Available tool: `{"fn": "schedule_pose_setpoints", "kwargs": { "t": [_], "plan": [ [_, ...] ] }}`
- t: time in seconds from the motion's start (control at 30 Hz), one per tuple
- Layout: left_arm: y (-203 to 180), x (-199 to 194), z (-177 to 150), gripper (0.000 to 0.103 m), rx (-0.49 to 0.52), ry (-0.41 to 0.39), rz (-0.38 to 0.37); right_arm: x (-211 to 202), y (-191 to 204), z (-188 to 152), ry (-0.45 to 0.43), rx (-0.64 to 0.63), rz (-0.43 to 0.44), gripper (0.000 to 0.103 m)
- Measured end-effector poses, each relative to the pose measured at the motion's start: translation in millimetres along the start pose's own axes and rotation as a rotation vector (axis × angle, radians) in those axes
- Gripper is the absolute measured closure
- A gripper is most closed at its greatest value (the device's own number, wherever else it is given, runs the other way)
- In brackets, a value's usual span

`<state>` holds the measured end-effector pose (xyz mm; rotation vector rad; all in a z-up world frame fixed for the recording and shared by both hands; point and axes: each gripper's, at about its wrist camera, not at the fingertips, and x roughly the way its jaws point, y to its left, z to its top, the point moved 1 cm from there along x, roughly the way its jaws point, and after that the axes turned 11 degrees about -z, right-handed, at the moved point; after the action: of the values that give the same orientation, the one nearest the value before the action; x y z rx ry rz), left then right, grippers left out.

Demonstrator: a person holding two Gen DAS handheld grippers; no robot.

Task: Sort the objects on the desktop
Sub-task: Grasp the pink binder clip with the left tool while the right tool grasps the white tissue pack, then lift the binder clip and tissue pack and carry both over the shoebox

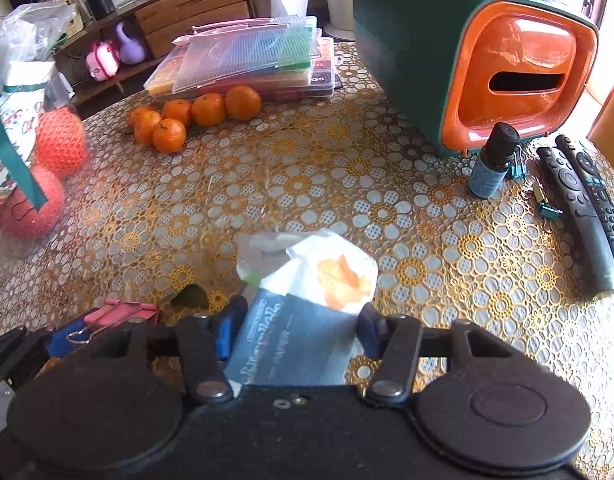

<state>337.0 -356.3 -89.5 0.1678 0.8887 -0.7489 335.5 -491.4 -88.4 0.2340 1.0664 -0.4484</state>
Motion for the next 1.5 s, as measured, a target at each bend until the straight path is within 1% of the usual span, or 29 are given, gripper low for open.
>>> {"fn": "schedule_pose_setpoints", "kwargs": {
  "t": [0.2, 0.5, 0.73, 0.87, 1.07, 1.27, 1.5],
  "plan": [
    [-2, -20, -13, 0.053, -0.012, 0.0, -0.003, -14, -1, -16, 0.003, -0.03, 0.052, 0.056],
    [-9, -65, -35, 0.053, -0.019, 0.0, -0.019, -45, 1, -49, 0.014, -0.087, 0.107, 0.056],
    [-15, -113, -52, 0.053, -0.014, -0.016, -0.031, -82, 12, -73, -0.004, -0.152, 0.153, 0.056],
    [-13, -143, -63, 0.053, -0.027, -0.033, -0.045, -108, 18, -84, -0.019, -0.19, 0.182, 0.056],
    [-9, -192, -83, 0.053, -0.022, -0.047, -0.038, -147, 27, -99, -0.051, -0.236, 0.223, 0.056],
    [6, -243, -104, 0.053, -0.027, -0.072, -0.007, -189, 46, -117, -0.088, -0.307, 0.268, 0.056],
    [43, -300, -127, 0.053, -0.066, -0.105, 0.052, -227, 87, -136, -0.116, -0.391, 0.325, 0.056]
  ]
}}
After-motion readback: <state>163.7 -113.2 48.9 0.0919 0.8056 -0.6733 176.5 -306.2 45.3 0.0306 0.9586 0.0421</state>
